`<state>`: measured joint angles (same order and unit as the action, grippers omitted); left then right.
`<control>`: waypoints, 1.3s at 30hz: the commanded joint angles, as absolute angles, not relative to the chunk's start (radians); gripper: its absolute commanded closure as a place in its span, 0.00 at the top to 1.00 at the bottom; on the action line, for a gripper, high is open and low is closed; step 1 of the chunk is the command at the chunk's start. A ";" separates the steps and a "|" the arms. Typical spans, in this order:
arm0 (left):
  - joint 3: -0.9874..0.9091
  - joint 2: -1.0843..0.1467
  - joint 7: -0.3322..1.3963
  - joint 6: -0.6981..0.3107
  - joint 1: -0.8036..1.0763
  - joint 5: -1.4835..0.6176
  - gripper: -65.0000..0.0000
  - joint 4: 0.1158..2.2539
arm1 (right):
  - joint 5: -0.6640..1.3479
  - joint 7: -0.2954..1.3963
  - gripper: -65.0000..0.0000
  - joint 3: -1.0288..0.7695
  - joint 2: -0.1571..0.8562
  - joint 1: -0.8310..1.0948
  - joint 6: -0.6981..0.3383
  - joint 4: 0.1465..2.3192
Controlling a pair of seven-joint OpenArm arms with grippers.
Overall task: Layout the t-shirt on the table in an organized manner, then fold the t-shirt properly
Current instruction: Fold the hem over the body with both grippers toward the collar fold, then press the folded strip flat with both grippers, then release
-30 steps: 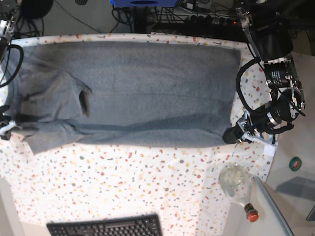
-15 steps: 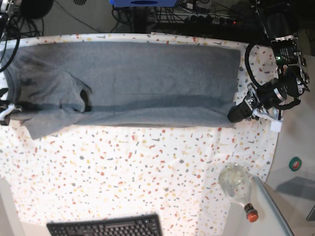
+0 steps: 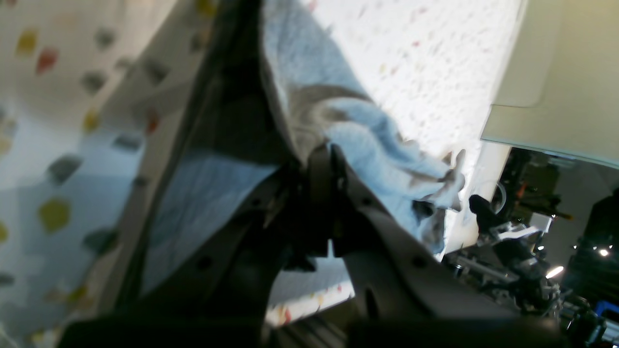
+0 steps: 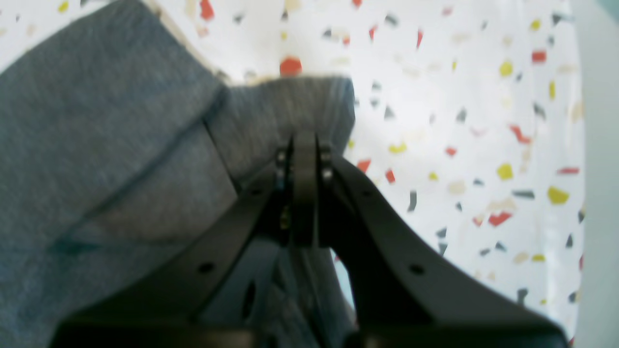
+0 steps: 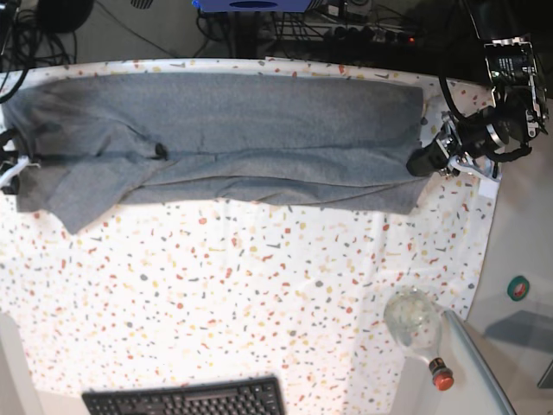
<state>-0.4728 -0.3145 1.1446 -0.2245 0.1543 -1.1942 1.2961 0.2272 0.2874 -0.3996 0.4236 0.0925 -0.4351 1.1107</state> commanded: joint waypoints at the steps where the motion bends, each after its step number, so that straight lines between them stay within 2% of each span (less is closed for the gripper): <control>1: -0.476 -0.329 1.141 -0.229 0.156 -1.216 0.00 1.314 | 0.234 0.263 0.00 -0.409 0.447 0.079 -0.432 1.125; 7: -0.476 -0.328 1.141 -0.229 0.193 -1.214 0.00 1.314 | 0.236 0.263 0.00 -0.409 0.444 0.090 -0.430 1.133; 11: -0.476 -0.328 1.141 -0.228 0.193 -1.214 0.00 1.314 | 0.234 0.274 0.00 -0.409 0.406 0.090 -0.430 1.175; 15: -0.476 -0.328 1.141 -0.228 0.193 -1.214 0.00 1.313 | 0.236 0.372 0.00 -0.412 0.372 0.085 -0.430 1.260; 18: -0.476 -0.328 1.141 -0.228 0.191 -1.214 0.00 1.313 | 0.236 0.460 0.00 -0.519 0.318 0.087 -0.430 1.360; 20: -0.476 -0.328 1.141 -0.228 0.186 -1.214 0.00 1.313 | 0.231 0.584 0.00 -0.562 0.302 0.084 -0.433 1.420; 21: -0.476 -0.328 1.141 -0.228 0.186 -1.214 0.00 1.313 | 0.231 0.642 0.06 -0.552 0.308 0.082 -0.438 1.435; 22: -0.476 -0.328 1.141 -0.228 0.185 -1.214 0.00 1.313 | 0.231 0.694 0.23 -0.535 0.321 0.082 -0.463 1.445; 24: -0.476 -0.328 1.141 -0.228 0.185 -1.214 0.00 1.313 | 0.236 0.722 0.47 -0.513 0.343 0.081 -0.552 1.437; 25: -0.476 -0.328 1.141 -0.228 0.185 -1.214 0.00 1.313 | 0.232 0.719 0.56 -0.509 0.344 0.070 -0.601 1.415; 26: -0.476 -0.328 1.141 -0.228 0.185 -1.214 0.00 1.313 | 0.231 0.725 0.59 -0.507 0.344 0.053 -0.633 1.389; 31: -0.476 -0.329 1.141 -0.228 0.183 -1.214 0.00 1.313 | 0.231 0.719 0.53 -0.509 0.354 -0.021 -0.668 1.218; 39: -0.476 -0.329 1.141 -0.228 0.185 -1.214 0.00 1.313 | 0.229 0.704 0.50 -0.498 0.372 -0.061 -0.670 1.127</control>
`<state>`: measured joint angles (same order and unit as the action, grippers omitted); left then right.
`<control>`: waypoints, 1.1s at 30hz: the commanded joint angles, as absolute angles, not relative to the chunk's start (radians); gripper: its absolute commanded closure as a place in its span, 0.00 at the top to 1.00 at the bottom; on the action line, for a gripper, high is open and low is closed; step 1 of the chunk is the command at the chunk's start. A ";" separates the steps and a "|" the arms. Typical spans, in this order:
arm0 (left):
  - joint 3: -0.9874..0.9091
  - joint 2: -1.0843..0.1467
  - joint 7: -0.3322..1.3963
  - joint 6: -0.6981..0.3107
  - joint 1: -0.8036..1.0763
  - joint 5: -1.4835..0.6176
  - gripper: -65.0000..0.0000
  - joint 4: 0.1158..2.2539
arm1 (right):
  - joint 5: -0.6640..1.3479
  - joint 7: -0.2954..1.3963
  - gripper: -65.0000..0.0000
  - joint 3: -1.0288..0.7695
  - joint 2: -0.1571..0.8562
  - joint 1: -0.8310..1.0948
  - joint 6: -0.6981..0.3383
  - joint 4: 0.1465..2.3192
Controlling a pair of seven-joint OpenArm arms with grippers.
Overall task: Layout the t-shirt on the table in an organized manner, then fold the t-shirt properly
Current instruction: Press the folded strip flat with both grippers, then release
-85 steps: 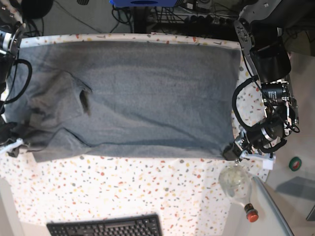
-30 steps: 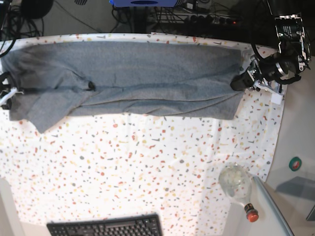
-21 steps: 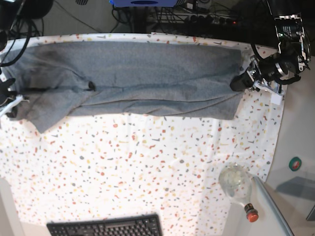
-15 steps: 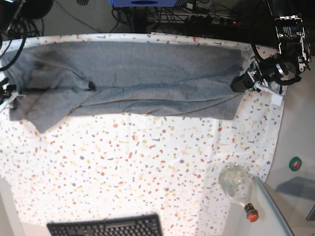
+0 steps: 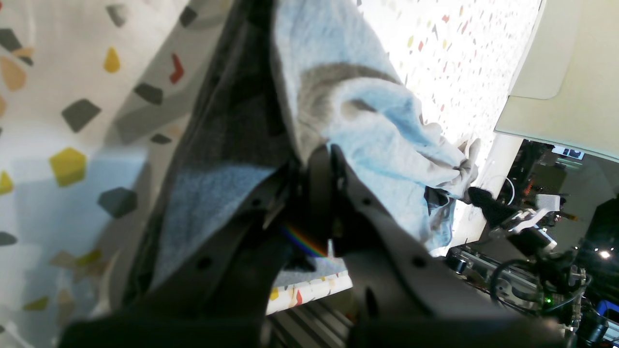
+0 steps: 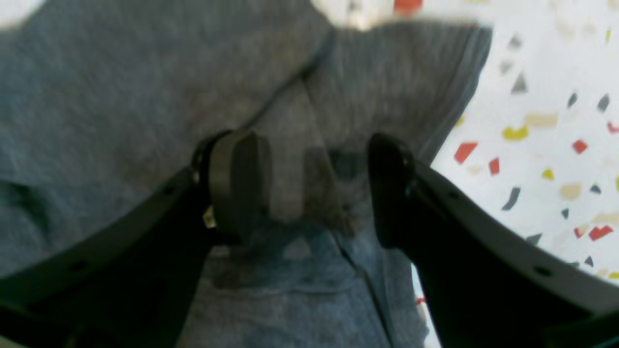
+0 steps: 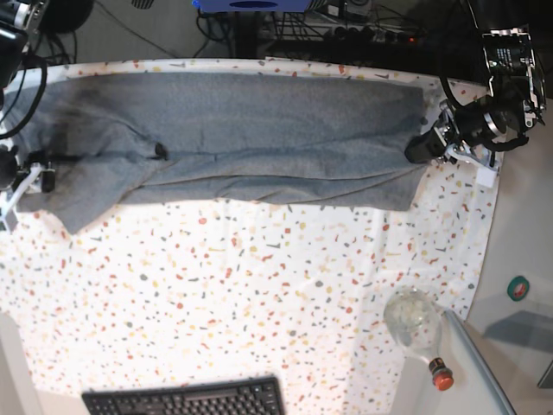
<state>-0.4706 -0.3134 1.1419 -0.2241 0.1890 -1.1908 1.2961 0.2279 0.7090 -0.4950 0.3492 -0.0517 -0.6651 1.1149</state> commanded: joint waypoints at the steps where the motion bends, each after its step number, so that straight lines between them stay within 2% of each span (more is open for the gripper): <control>1: -0.476 -0.329 1.141 -0.228 0.185 -1.214 0.00 1.313 | 0.228 0.705 0.50 -0.498 0.372 -0.061 -0.670 1.127; 4: -0.476 -0.329 1.141 -0.228 0.188 -1.214 0.00 1.313 | 0.228 0.707 0.45 -0.498 0.372 -0.059 -0.670 1.122; 6: -0.476 -0.329 1.141 -0.228 0.189 -1.214 0.00 1.313 | 0.228 0.708 0.31 -0.498 0.372 -0.058 -0.670 1.104; 9: -0.476 -0.329 1.141 -0.228 0.191 -1.214 0.00 1.313 | 0.228 0.723 0.00 -0.498 0.372 -0.058 -0.671 1.084; 18: -0.476 -0.331 1.141 -0.228 0.189 -1.175 0.00 1.313 | 0.231 0.794 0.00 -0.504 0.400 -0.058 -0.673 1.102; 27: -0.478 -0.331 1.141 -0.228 0.183 -1.171 0.00 1.313 | 0.231 0.901 0.00 -0.506 0.401 -0.028 -0.673 1.265; 33: -0.476 -0.331 1.141 -0.228 0.193 -1.168 0.00 1.307 | 0.229 0.872 0.00 -0.499 0.397 -0.001 -0.673 1.257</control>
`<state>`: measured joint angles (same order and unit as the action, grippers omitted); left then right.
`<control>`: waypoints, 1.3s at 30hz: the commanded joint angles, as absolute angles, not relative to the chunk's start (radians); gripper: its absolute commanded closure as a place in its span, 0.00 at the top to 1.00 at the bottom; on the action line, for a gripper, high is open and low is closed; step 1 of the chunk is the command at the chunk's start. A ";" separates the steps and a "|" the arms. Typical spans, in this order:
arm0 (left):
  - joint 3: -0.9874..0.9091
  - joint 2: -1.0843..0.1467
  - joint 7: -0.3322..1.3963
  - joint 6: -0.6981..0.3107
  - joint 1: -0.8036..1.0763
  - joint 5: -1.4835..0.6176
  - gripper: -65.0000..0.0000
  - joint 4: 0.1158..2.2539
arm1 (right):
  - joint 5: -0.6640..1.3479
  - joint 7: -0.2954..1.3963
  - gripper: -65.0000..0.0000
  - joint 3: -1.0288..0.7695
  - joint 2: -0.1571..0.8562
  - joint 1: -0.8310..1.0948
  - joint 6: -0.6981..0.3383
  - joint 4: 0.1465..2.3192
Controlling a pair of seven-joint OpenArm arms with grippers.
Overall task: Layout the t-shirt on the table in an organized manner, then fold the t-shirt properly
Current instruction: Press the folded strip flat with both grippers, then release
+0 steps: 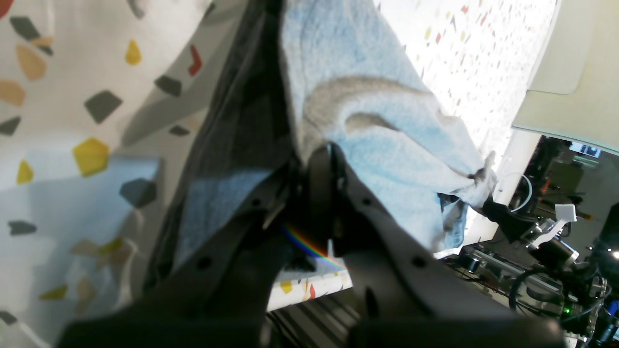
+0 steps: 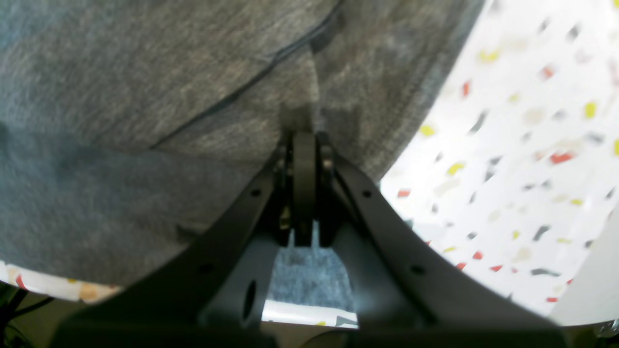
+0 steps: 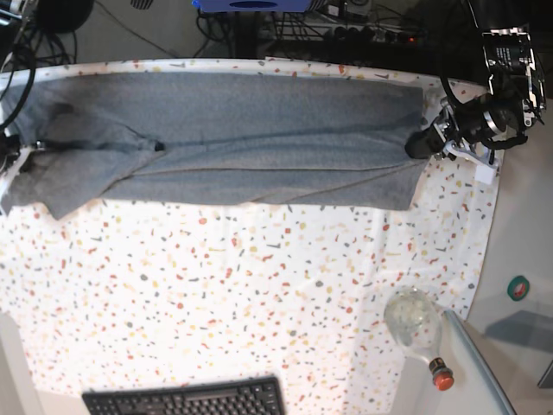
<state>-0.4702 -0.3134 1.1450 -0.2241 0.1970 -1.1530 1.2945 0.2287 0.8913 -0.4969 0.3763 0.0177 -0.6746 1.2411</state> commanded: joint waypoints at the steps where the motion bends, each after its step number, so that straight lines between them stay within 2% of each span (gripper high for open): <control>1: -0.476 -0.331 1.141 -0.228 0.193 -1.168 0.00 1.307 | 0.229 0.868 0.00 -0.499 0.395 -0.001 -0.671 1.257; 17: -0.476 -0.331 1.141 -0.219 0.208 -1.167 0.00 1.305 | 0.229 0.900 0.00 -0.501 0.392 0.001 -0.667 1.259; 18: -0.476 -0.331 1.141 -0.194 0.208 -1.167 0.08 1.305 | 0.229 0.905 0.00 -0.506 0.392 0.001 -0.667 1.260; 20: -0.478 -0.331 1.141 -0.130 0.208 -1.167 0.35 1.305 | 0.231 0.911 0.23 -0.509 0.392 0.001 -0.668 1.271; 22: -0.484 -0.329 1.141 -0.096 0.208 -1.167 0.56 1.305 | 0.232 0.908 0.40 -0.529 0.390 0.015 -0.670 1.293; 24: -0.490 -0.329 1.141 -0.091 0.208 -1.170 0.73 1.310 | 0.236 0.905 0.46 -0.575 0.364 0.039 -0.670 1.353; 25: -0.492 -0.331 1.141 -0.091 0.208 -1.171 0.78 1.311 | 0.236 0.905 0.46 -0.599 0.343 0.050 -0.670 1.389; 27: -0.538 -0.331 1.141 -0.093 0.208 -1.173 0.81 1.313 | 0.234 0.906 0.46 -0.642 0.314 0.058 -0.671 1.461; 30: -0.619 -0.329 1.141 -0.094 0.208 -1.173 0.81 1.313 | 0.231 0.903 0.47 -0.615 0.309 0.016 -0.670 1.443; 35: -0.757 -0.335 1.141 -0.120 0.236 -1.168 0.81 1.343 | 0.228 0.851 0.46 -0.562 0.344 -0.148 -0.665 1.187; 39: -0.808 -0.358 1.138 -0.130 0.285 -1.168 0.81 1.422 | 0.228 0.783 0.46 -0.441 0.392 -0.265 -0.664 0.986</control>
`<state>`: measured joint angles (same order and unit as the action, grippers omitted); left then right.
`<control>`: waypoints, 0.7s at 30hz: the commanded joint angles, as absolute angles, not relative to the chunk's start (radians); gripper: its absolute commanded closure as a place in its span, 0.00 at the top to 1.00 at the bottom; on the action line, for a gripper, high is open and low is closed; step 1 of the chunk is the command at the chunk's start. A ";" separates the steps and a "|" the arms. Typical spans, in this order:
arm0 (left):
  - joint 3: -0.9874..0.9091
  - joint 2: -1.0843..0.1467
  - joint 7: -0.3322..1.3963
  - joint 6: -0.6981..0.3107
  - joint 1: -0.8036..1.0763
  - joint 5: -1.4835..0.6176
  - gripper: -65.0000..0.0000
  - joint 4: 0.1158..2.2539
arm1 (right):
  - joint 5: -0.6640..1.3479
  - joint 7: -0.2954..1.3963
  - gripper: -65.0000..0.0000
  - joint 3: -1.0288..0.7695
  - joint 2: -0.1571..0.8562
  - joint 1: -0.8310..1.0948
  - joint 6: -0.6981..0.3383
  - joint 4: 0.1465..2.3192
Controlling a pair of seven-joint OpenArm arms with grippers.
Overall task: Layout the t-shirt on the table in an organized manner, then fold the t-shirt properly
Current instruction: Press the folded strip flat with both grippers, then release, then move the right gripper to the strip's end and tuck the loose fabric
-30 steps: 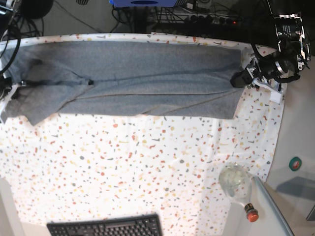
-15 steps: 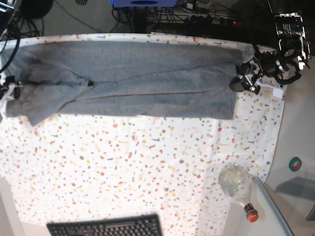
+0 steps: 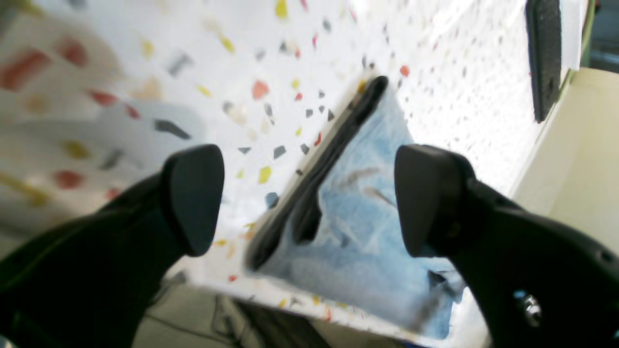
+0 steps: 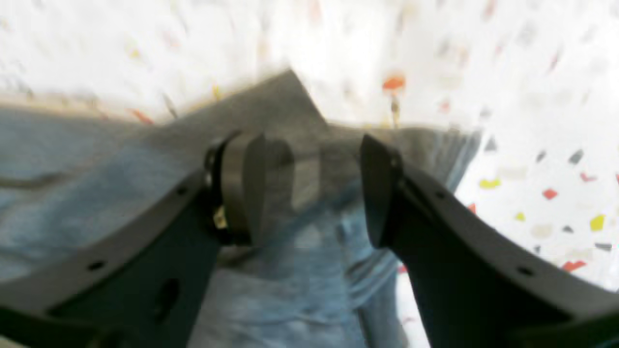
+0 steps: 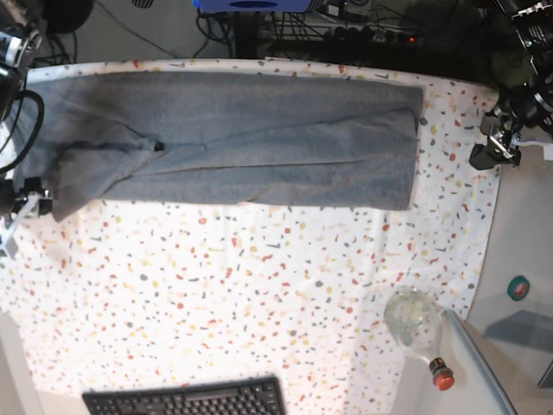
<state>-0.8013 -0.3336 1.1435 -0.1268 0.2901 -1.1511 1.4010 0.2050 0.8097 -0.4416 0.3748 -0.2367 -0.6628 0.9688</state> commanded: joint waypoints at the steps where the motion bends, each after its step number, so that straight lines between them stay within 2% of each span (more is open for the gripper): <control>1: -0.809 -0.364 1.138 -0.130 0.289 -1.168 0.81 1.434 | 0.228 0.773 0.46 -0.417 0.397 -0.283 -0.664 0.952; 4: -0.817 -0.372 1.138 -0.130 0.305 -1.168 0.81 1.457 | 0.228 0.740 0.46 -0.363 0.401 -0.338 -0.661 0.871; 9: -0.817 -0.371 1.138 -0.130 0.312 -1.168 0.81 1.457 | 0.228 0.743 0.46 -0.351 0.394 -0.366 -0.599 0.860; 14: -0.809 -0.367 1.138 -0.130 0.311 -1.168 0.81 1.455 | 0.228 0.734 0.46 -0.348 0.377 -0.390 -0.412 0.817; 21: -0.808 -0.364 1.138 -0.130 0.311 -1.168 0.81 1.455 | 0.228 0.740 0.46 -0.346 0.369 -0.407 -0.404 0.796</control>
<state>-0.8017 -0.3466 1.1446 -0.1272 0.3130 -1.1526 1.4406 0.2195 0.7513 -0.3462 0.3500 -0.3790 -0.4068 0.7788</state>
